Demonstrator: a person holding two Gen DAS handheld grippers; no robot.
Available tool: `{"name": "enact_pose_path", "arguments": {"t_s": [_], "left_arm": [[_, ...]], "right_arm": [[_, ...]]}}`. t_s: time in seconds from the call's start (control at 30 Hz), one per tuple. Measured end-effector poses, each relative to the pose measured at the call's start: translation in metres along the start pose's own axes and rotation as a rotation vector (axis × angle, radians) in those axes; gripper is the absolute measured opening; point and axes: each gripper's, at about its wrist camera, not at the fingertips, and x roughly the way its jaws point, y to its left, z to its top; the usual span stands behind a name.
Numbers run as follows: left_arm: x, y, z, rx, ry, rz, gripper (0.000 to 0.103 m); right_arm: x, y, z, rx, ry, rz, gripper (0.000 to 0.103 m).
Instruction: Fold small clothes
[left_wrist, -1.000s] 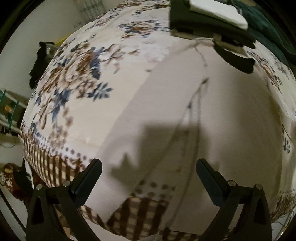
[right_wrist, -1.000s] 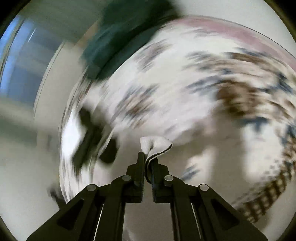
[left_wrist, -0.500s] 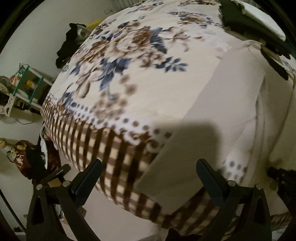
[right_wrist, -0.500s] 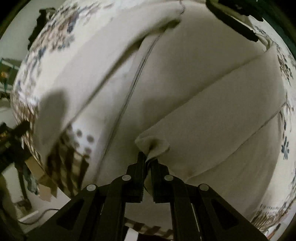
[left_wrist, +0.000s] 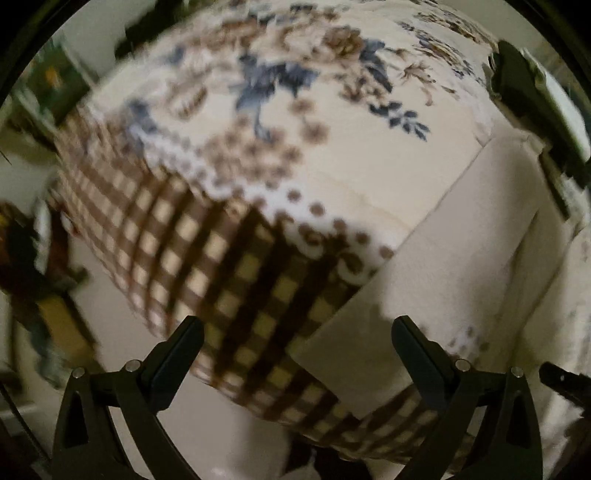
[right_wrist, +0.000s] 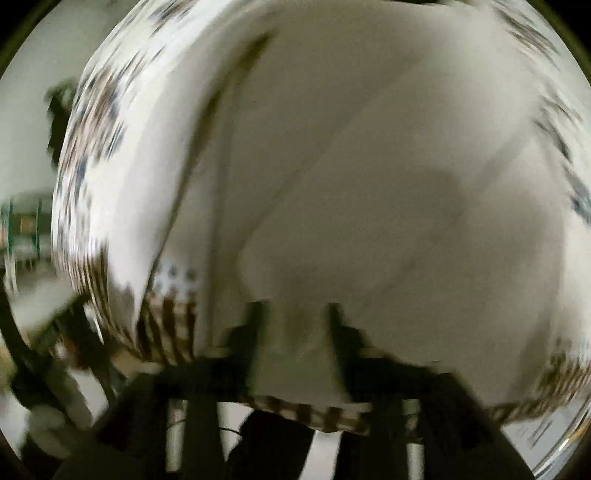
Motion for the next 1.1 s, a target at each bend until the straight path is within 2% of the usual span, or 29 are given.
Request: {"name": "enact_pose_path", "arguments": {"t_s": [0.1,0.17,0.2,0.27,0.3,0.33,0.43,0.53,0.63,0.73,0.87,1.0,1.1], "left_arm": [[0.028,0.003,-0.005,-0.031,0.107,-0.114,0.102],[0.043,0.0,-0.008,-0.049,0.149,-0.147,0.09],[0.046,-0.002,-0.009,-0.057,0.144,-0.151,0.077],[0.041,-0.007,-0.008,-0.063,0.101,-0.134,0.044],[0.036,-0.009,-0.007,-0.061,0.073,-0.116,0.01],[0.03,-0.011,-0.007,-0.061,0.053,-0.104,0.003],[0.0,-0.025,-0.003,-0.012,-0.032,-0.08,0.003],[-0.041,-0.058,-0.001,0.123,-0.131,-0.061,0.003],[-0.077,-0.101,-0.008,0.234,-0.19,-0.105,0.003],[-0.105,-0.165,-0.036,0.385,-0.233,-0.15,0.003],[-0.115,-0.245,-0.083,0.546,-0.22,-0.22,0.003],[-0.106,-0.325,-0.138,0.678,-0.171,-0.248,0.003],[-0.092,-0.367,-0.171,0.747,-0.139,-0.246,0.003]], "right_arm": [[-0.019,-0.043,0.012,0.124,-0.002,0.004,0.056],[-0.027,-0.072,0.01,0.199,-0.003,-0.017,0.056],[-0.029,-0.079,0.013,0.224,-0.002,-0.022,0.056],[-0.031,-0.092,0.011,0.263,-0.005,-0.036,0.056],[-0.032,-0.097,0.014,0.274,-0.005,-0.046,0.056],[-0.032,-0.1,0.015,0.279,-0.005,-0.053,0.056],[-0.029,-0.105,0.011,0.287,0.005,-0.057,0.056],[-0.032,-0.123,0.001,0.304,0.014,-0.038,0.056],[-0.046,-0.152,-0.005,0.329,0.005,-0.003,0.056],[-0.057,-0.175,-0.008,0.337,-0.012,0.024,0.056],[-0.091,-0.229,-0.019,0.345,-0.046,0.037,0.056],[-0.119,-0.284,-0.029,0.377,-0.083,0.037,0.056],[-0.136,-0.326,-0.04,0.4,-0.095,0.039,0.056]]}}
